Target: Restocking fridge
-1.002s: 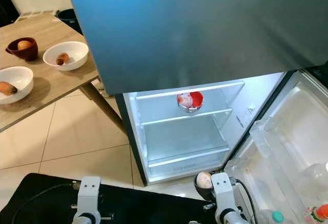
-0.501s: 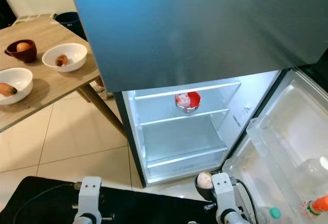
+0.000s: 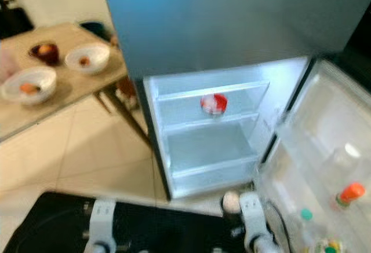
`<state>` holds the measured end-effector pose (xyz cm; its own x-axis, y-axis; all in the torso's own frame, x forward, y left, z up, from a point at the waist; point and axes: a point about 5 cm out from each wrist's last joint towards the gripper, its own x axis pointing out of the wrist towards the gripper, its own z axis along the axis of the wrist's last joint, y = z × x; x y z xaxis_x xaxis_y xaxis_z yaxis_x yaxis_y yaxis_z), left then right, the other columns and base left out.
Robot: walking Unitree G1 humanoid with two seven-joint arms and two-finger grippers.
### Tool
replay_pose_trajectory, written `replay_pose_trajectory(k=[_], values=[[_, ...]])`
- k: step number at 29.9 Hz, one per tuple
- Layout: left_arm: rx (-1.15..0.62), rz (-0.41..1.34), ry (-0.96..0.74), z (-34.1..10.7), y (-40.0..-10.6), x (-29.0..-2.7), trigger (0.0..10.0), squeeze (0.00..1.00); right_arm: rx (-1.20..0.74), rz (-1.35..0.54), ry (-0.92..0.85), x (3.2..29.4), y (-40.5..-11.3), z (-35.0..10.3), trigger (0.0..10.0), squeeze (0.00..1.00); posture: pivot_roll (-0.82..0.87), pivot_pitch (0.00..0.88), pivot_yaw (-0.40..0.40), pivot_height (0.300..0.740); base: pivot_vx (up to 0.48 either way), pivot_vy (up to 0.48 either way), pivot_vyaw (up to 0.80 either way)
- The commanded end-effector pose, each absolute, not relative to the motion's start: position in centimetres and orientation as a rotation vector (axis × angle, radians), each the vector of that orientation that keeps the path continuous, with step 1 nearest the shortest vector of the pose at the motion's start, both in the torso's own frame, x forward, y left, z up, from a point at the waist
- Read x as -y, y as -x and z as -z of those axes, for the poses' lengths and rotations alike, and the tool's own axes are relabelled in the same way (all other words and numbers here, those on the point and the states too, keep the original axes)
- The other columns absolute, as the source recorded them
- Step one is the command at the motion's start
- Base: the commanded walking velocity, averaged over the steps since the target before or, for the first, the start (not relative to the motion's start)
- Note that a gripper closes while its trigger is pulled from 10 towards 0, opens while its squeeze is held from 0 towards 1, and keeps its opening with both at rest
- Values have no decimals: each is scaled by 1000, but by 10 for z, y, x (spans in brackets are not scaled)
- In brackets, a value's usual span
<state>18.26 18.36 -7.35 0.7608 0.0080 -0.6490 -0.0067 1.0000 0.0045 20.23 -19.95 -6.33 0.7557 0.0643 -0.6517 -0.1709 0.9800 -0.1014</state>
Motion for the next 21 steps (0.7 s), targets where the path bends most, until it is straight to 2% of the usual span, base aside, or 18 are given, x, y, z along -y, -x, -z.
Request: replay_pose_trajectory(k=[1,9,21], values=[[-710,-8,-4,74,-181,-184,10000,0,-704,-131,159,199,-201,64,10000,0,-114,95,-11,736,-330,0,0],[-711,-11,-3,74,-181,-184,10000,0,-705,-130,162,200,-201,64,10000,0,-114,95,-12,736,-286,0,0],[-722,-29,-10,75,-182,-185,10000,0,-703,-127,164,201,-202,63,10000,0,-117,107,-13,736,0,0,0]])
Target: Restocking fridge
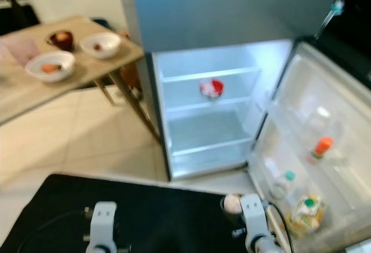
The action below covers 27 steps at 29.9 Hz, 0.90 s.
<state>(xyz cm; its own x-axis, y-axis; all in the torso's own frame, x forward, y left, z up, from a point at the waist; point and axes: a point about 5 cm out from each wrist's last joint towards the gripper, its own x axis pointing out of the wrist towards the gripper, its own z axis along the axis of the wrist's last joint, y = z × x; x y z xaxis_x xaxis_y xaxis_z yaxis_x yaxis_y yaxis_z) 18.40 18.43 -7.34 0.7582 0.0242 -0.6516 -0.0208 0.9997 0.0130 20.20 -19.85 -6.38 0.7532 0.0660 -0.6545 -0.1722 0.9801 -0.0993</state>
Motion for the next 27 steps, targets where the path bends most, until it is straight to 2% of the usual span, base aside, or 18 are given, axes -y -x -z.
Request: replay_pose_trajectory(k=[1,7,27], values=[[-722,-29,-10,75,-182,-185,10000,0,-703,-127,164,201,-202,63,10000,0,-117,107,-13,736,0,0,0],[-718,-36,-4,74,-183,-186,10000,0,-702,-127,164,201,-203,63,10000,0,-114,113,-15,736,0,0,0],[-699,-48,-24,72,-183,-190,10000,0,-704,-132,159,197,-204,63,10000,0,-100,124,-16,736,315,0,0]])
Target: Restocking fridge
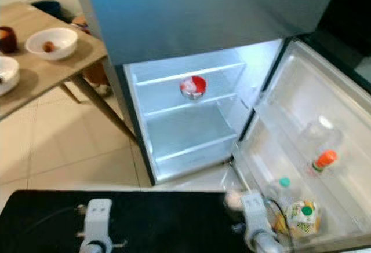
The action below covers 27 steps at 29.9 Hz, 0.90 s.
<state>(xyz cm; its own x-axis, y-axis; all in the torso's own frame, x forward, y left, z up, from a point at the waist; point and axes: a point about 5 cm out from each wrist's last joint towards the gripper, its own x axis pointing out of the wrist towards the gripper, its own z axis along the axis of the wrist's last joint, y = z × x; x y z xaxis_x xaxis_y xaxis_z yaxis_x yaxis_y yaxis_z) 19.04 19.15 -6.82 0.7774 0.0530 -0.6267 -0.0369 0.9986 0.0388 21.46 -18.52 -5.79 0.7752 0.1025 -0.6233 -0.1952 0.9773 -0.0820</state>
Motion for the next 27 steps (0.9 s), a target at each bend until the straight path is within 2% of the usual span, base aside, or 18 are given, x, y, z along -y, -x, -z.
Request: replay_pose_trajectory(k=[1,27], values=[[-699,-48,-24,72,-184,-190,10000,0,-704,-132,158,197,-204,63,10000,0,-99,125,-16,736,311,0,0],[-707,-41,-31,72,-183,-190,10000,0,-709,-127,160,196,-204,64,10000,0,-94,123,-17,736,289,0,0]])
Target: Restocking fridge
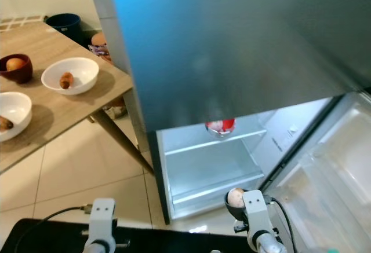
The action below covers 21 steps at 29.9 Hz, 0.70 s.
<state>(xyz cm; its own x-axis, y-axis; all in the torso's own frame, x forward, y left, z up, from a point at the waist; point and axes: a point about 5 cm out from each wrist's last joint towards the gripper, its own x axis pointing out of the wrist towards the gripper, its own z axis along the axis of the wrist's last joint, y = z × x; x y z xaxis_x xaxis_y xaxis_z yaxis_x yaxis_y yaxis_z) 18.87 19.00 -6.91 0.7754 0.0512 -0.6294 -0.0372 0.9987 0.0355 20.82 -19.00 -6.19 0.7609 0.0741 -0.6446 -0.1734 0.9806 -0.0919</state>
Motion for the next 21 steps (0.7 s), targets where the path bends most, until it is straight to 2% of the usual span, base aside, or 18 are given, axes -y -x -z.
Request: replay_pose_trajectory(k=[1,3,21], values=[[-708,-43,-31,72,-183,-190,10000,0,-709,-127,160,196,-203,64,10000,0,-93,124,-17,736,240,0,0],[-708,-44,-31,73,-183,-190,10000,0,-709,-127,161,196,-203,64,10000,0,-93,124,-17,736,240,0,0],[-673,-33,-45,71,-183,-189,10000,0,-713,-127,159,196,-202,65,10000,0,-93,126,-14,736,0,0,0]])
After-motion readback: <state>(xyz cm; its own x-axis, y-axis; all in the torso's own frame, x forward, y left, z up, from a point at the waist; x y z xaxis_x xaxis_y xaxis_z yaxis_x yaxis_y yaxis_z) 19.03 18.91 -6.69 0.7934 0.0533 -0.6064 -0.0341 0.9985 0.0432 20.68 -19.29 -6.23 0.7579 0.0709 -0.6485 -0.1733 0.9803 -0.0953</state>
